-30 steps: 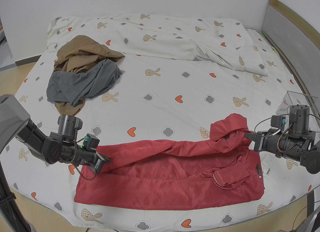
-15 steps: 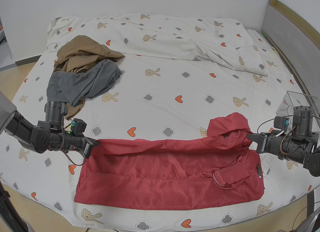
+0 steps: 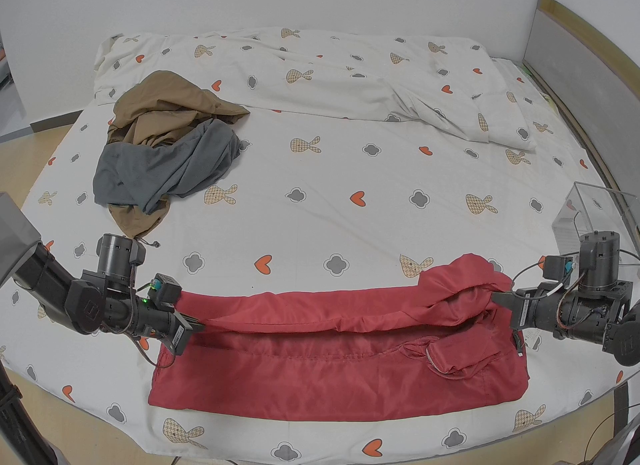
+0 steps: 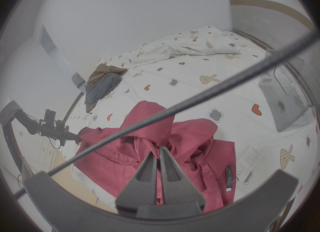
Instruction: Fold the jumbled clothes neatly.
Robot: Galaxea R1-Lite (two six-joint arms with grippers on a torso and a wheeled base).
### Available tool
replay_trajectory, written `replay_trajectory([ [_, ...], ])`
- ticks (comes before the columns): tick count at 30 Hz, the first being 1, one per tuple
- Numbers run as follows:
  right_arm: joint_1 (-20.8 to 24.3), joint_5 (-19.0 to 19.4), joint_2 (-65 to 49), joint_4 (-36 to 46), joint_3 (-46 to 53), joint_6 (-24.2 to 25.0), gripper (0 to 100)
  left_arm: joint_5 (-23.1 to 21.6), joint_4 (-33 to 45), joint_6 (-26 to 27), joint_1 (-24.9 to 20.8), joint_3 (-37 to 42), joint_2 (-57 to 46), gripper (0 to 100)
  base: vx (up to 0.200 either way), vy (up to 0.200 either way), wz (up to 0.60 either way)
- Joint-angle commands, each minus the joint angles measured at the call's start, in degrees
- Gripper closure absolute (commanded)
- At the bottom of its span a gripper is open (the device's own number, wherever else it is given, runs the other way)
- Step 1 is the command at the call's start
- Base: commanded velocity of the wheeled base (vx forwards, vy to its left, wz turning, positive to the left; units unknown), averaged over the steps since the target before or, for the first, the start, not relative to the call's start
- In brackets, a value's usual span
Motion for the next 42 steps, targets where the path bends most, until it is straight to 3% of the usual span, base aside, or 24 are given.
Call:
replay_trajectory([
  [1, -0.06, -0.01, 1.84, 0.00, 0.54, -0.01, 100, -0.01, -0.01, -0.04, -0.48, 0.48, 1.08, 100, 0.000, 0.000, 0.00],
  [19, -0.06, -0.10, 3.60, 0.09, 3.18, -0.10, 100, 2.01, -0.10, 1.63, -1.01, 1.98, 4.42, 100, 0.000, 0.000, 0.00],
  [20, -0.06, -0.01, 3.60, 0.00, 3.27, -0.01, 0, 2.45, -0.10, 1.46, -1.01, 1.89, 4.24, 0, 0.000, 0.000, 0.00],
  [26, -0.06, -0.10, 2.63, 0.00, 3.35, 0.17, 0, 2.71, -0.10, 0.58, -0.66, 3.21, -0.94, 0, 0.000, 0.000, 0.00],
  [34, -2.52, 0.08, -6.34, 0.35, 2.12, 2.19, 0, 2.27, 0.51, -5.66, -0.22, 4.61, -12.63, 0, 0.000, 0.000, 0.00],
  [39, -5.78, 2.54, -5.90, 0.09, 0.10, 3.24, 0, 2.10, 1.04, -17.53, 0.57, 2.24, -16.24, 0, 0.000, 0.000, 0.00],
  [42, -8.50, 6.32, -3.35, 0.00, -0.95, 3.95, 0, -1.24, 1.66, -30.71, 1.98, -2.68, -16.06, 0, 0.000, 0.000, 0.00],
])
